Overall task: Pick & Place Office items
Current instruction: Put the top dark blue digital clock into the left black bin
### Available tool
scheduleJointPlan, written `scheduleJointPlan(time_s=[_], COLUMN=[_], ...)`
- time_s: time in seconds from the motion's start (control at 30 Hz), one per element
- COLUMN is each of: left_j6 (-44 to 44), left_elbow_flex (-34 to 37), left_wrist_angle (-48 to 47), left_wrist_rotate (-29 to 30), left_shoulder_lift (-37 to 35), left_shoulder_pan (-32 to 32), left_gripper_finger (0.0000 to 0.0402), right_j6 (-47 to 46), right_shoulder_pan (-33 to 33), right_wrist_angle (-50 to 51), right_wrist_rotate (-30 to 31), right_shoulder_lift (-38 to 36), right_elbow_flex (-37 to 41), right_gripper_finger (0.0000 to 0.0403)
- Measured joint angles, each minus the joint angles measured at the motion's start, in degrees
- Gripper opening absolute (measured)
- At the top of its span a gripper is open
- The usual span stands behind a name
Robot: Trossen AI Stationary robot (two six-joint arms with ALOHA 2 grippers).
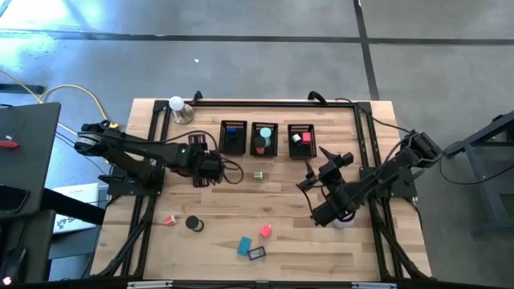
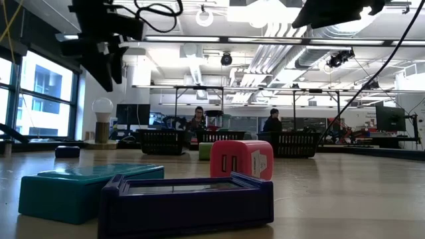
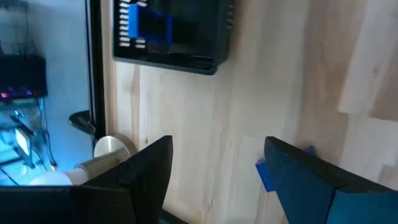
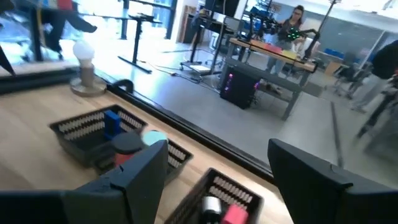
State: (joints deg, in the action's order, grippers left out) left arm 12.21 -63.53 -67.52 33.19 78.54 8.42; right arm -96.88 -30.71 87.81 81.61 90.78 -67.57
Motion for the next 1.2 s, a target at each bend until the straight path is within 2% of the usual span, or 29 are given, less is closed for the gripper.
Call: scheduleJointPlan(time_s=[0.13, 0.3, 0.53, 0.77, 0.97, 1.2], left_j6=[0.8, -7.8, -20.3, -22.9, -26.3, -25.6], left_elbow_flex=[0.0, 0.0, 0.0, 0.1, 4.2, 7.6], left_wrist_angle=[0.3, 0.0, 0.3, 0.4, 2.7, 5.1], left_wrist_rotate=[0.0, -2.5, -14.5, -24.5, -34.9, -34.8], left_shoulder_lift=[0.0, 0.0, 0.0, -1.0, -8.7, -21.7], left_shoulder_pan=[-3.1, -6.5, -14.4, -25.1, -31.5, -34.2], left_gripper_finger=[0.0246, 0.0246, 0.0246, 0.0246, 0.0246, 0.0246], right_j6=[8.1, 12.7, 20.1, 20.6, 21.9, 22.9], right_shoulder_pan=[2.0, 5.1, 11.0, 17.1, 18.5, 18.7], right_wrist_angle=[0.0, 0.0, 0.0, 0.0, 0.0, -0.1], right_wrist_rotate=[2.1, 7.8, 8.4, 6.2, 7.0, 7.0], right_shoulder_lift=[0.0, 0.0, 0.0, 0.0, 0.0, 0.0], right_elbow_flex=[0.0, 0.0, 0.0, 0.0, 0.0, 0.0], right_gripper_finger=[0.0265, 0.0265, 0.0265, 0.0265, 0.0265, 0.0265])
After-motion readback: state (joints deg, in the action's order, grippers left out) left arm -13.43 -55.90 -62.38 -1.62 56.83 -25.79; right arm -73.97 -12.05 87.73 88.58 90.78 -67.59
